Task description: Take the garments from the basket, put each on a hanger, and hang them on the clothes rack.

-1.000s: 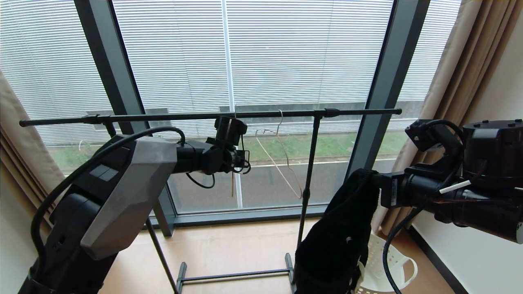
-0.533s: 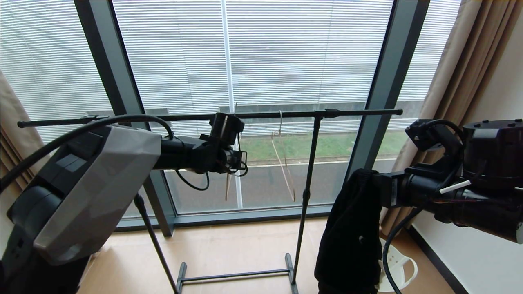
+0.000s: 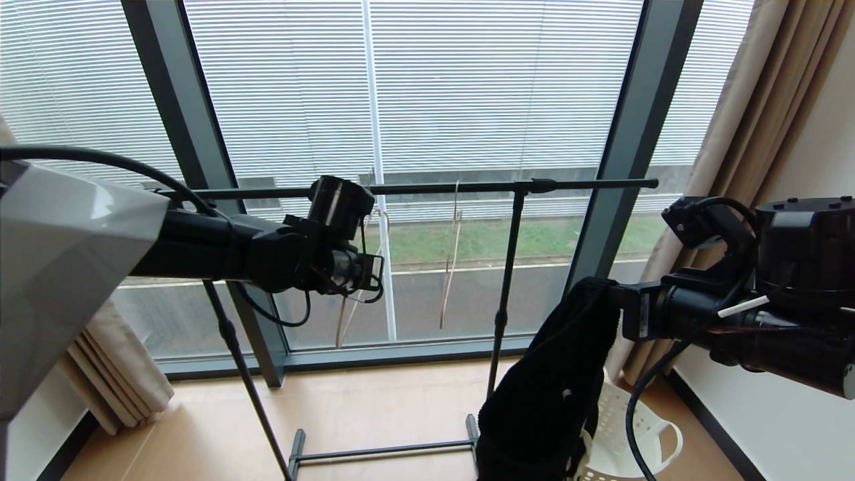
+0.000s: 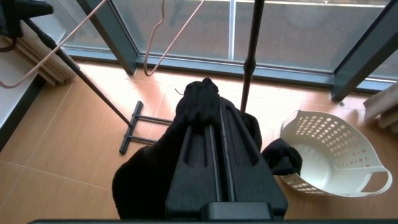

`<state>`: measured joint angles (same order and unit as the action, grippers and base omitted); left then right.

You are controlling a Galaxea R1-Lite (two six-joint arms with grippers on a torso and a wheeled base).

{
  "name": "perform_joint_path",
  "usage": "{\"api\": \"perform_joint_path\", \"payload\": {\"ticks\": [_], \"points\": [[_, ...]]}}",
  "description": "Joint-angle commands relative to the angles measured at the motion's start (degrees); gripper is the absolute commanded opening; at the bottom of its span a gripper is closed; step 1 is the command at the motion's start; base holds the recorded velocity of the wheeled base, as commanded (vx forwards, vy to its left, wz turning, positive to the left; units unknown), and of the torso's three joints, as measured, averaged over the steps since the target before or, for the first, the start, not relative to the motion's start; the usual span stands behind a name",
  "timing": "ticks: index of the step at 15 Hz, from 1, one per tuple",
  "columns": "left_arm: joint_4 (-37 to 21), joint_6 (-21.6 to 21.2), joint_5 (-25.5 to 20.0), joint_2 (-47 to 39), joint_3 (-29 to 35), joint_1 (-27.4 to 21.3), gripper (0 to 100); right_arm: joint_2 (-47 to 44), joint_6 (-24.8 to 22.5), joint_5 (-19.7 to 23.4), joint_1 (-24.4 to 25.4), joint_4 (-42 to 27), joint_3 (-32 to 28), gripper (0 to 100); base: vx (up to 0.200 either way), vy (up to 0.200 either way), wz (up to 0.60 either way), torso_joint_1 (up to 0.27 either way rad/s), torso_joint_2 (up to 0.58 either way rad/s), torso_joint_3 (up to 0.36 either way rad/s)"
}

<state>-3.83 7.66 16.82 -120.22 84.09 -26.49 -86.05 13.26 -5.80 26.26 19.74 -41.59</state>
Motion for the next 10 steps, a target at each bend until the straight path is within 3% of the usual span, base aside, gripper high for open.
{"api": "perform_joint_path", "payload": {"ticks": [1,3,4,7,8,9,10], "points": [[0.0,-0.3,-2.3,7.5,-6.2,-0.5,0,0.0,0.0,0.0,0.0,0.0,0.2,0,0.000,0.000,0.00,0.000,0.00,0.000],[0.0,-0.6,-2.7,10.4,-9.7,-0.5,0,0.1,0.0,0.0,0.0,0.0,0.2,0,0.000,0.000,0.00,0.000,0.00,0.000],[0.0,-2.2,-3.0,15.5,-15.8,-0.5,0,0.2,0.0,0.0,0.0,0.0,0.3,0,0.000,0.000,0.00,0.000,0.00,0.000],[2.9,-5.2,-9.6,28.0,-30.0,0.0,0,0.1,-0.1,-0.3,0.0,0.0,0.9,0,0.000,0.000,0.00,0.000,0.00,0.000],[6.5,-7.7,-13.0,36.2,-39.4,0.9,0,0.5,-1.1,-1.7,0.3,0.0,1.4,0,0.000,0.000,0.00,0.000,0.00,0.000],[8.2,-9.0,-14.5,39.7,-43.4,1.7,0,0.6,-2.4,-2.4,0.3,0.0,1.3,0,0.000,0.000,0.00,0.000,0.00,0.000],[13.2,-12.3,-19.6,47.8,-53.2,3.6,0,0.7,-6.9,-4.9,0.4,0.0,0.9,0,0.000,0.000,0.00,0.000,0.00,0.000]]}}
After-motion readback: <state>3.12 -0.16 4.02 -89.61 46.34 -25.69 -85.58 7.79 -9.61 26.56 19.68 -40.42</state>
